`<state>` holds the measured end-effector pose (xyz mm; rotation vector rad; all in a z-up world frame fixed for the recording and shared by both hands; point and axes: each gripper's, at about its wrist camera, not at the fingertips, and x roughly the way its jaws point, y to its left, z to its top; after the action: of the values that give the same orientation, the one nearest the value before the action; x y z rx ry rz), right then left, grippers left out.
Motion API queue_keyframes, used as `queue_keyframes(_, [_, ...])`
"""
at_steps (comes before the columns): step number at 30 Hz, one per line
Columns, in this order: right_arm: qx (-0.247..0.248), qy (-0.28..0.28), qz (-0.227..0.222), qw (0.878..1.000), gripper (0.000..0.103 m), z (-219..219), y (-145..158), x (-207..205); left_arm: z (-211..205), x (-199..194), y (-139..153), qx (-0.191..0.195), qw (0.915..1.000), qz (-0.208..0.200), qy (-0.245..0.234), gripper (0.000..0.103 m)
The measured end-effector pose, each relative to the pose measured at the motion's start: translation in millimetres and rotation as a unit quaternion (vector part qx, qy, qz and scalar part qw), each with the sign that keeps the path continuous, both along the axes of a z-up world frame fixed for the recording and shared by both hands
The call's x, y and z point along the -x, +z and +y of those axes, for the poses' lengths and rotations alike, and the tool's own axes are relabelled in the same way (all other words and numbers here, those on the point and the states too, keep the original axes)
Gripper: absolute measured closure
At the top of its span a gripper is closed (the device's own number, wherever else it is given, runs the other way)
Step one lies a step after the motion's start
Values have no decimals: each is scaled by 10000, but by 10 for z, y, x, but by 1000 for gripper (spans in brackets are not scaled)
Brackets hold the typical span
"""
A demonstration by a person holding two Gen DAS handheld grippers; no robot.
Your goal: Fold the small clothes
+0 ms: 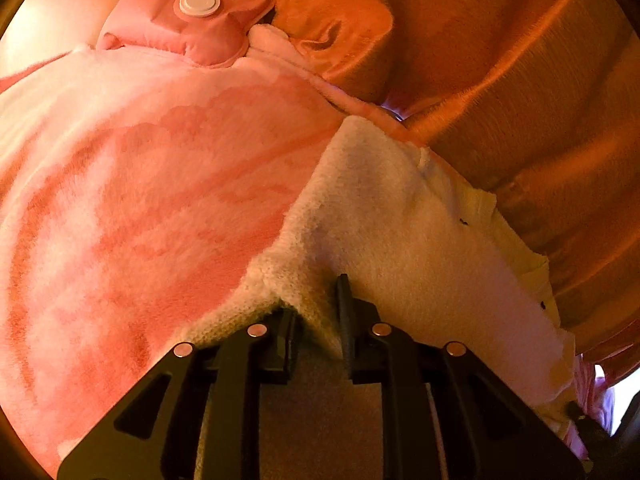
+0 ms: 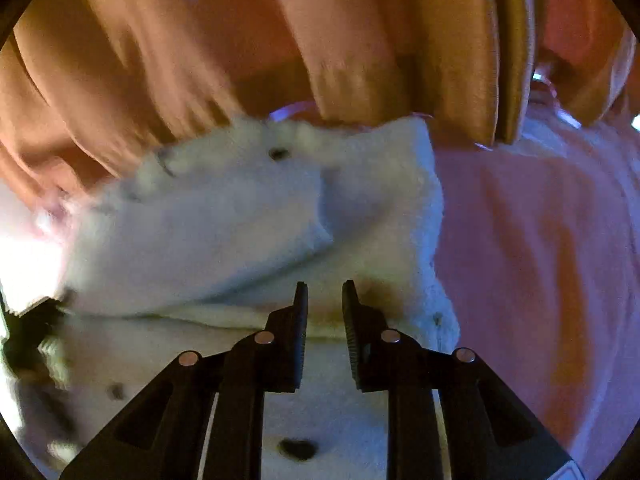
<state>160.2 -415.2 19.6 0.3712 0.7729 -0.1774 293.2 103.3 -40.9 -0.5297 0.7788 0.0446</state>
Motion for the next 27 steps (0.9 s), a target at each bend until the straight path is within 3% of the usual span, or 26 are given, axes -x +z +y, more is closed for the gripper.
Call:
queue_keyframes(2, [-21, 130, 1, 9999, 79, 42, -64, -46, -9, 6, -1, -8, 10000, -44, -22, 83])
queue_keyframes(4, [142, 89, 342, 9993, 77, 57, -282, -223, -23, 16, 5, -55, 9999, -72, -51, 82])
queue_keyframes(5, [135, 5, 391, 9991, 84, 50, -296, -312, -24, 22, 10, -43, 9999, -86, -75, 79])
queue_keyframes(7, [-110, -120, 176, 9997, 83, 1, -245, -210, -25, 61, 42, -45, 9999, -94, -127, 76])
queue_keyframes(11, [-90, -273, -55, 9996, 76, 26, 64, 324, -41, 318, 224, -349, 9991, -10, -236, 65])
queue_keyframes(13, [-208, -277, -93, 9994, 68, 39, 233, 750, -19, 517, 334, -424, 9985, 38, -358, 65])
queue_keyframes(14, [-246, -240, -39, 9994, 58, 73, 288, 977, 10, 703, 420, -390, 9978, 19, -530, 63])
queue_keyframes(17, [-170, -195, 320, 9992, 44, 241, 282, 1451, 66, 1161, 514, -668, 9941, 142, -845, 41])
queue_keyframes(19, [-155, -207, 716, 9971, 41, 345, 156, 1801, 141, 1486, 492, -809, 9907, 327, -1043, 36])
queue_keyframes(22, [-588, -351, 1048, 9921, 38, 456, -62, 2093, 310, 1878, 332, -603, 9866, 918, -1210, 35])
queue_keyframes(25, [-1012, -524, 1161, 9867, 35, 549, -249, 2253, 462, 2142, 139, 139, 9820, 1421, -1240, 35])
queue_keyframes(27, [-1169, -569, 1214, 9841, 35, 598, -384, 2299, 474, 2255, 63, 287, 9795, 1563, -1234, 35])
